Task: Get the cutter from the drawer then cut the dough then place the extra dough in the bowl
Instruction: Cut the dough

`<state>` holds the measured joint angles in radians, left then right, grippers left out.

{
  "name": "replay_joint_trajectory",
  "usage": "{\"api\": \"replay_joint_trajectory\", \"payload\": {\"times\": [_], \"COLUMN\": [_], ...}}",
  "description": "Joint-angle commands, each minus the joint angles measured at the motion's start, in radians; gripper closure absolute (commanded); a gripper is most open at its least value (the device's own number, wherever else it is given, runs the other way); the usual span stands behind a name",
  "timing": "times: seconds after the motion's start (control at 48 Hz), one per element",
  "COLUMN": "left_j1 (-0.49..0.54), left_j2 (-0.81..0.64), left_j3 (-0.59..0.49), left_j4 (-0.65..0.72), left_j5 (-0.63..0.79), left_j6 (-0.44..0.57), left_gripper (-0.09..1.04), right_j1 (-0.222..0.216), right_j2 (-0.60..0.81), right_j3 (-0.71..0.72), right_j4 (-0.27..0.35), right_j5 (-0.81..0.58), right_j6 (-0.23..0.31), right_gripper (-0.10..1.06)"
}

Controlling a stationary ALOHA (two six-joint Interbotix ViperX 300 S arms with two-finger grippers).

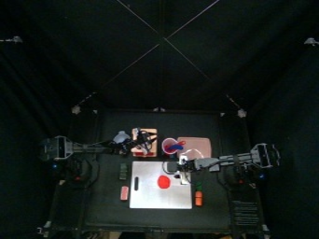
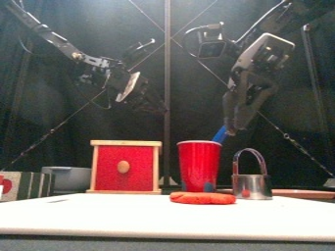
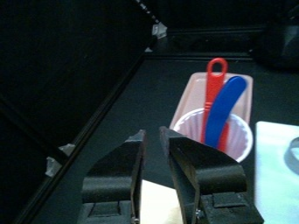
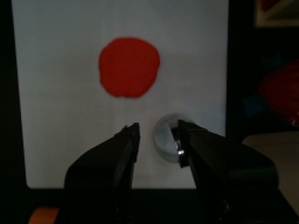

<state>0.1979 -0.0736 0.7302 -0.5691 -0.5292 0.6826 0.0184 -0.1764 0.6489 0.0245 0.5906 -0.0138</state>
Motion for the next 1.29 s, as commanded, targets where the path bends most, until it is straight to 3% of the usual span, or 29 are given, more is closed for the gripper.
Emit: {"api": "replay_joint_trajectory", "payload": {"times": [0.021,0.188,0.458,0.688,1.042,1.292], "left_j1": [-0.071,-0.133,-0.183,-0.192,-0.232,-0.305], "left_j2": [-0.038,-0.064,-0.071,-0.067,-0.052,-0.052], "left_j3": [0.018,0.074,0.112,0.144,0.201,0.230], "left_j4": [-0.041,-0.089,-0.117,-0.117,-0.140,-0.176], "left_j5": [-0.094,-0.189,-0.224,-0.278,-0.284,-0.284], "left_j6": [-0.009,-0.018,-0.060,-0.074,-0.104,-0.153], "left_gripper": [0.31,0.31,0.31,0.31,0.31,0.31], "right_j1": [0.000,-0.011,-0.028,-0.018,-0.017,0.018], "right_j2": [-0.044,-0.044,0.009,0.041,0.032,0.034], "right_j3": [0.009,0.040,0.051,0.057,0.038,-0.072], "right_j4": [-0.025,-0.084,-0.137,-0.137,-0.137,-0.074], "right_j5": [0.028,0.026,-0.043,-0.051,-0.048,-0.005], "right_j6": [-0.011,-0.034,-0.034,-0.034,-0.014,0.017], "right_gripper": [0.17,0.17,0.18,0.24,0.57,0.59]}}
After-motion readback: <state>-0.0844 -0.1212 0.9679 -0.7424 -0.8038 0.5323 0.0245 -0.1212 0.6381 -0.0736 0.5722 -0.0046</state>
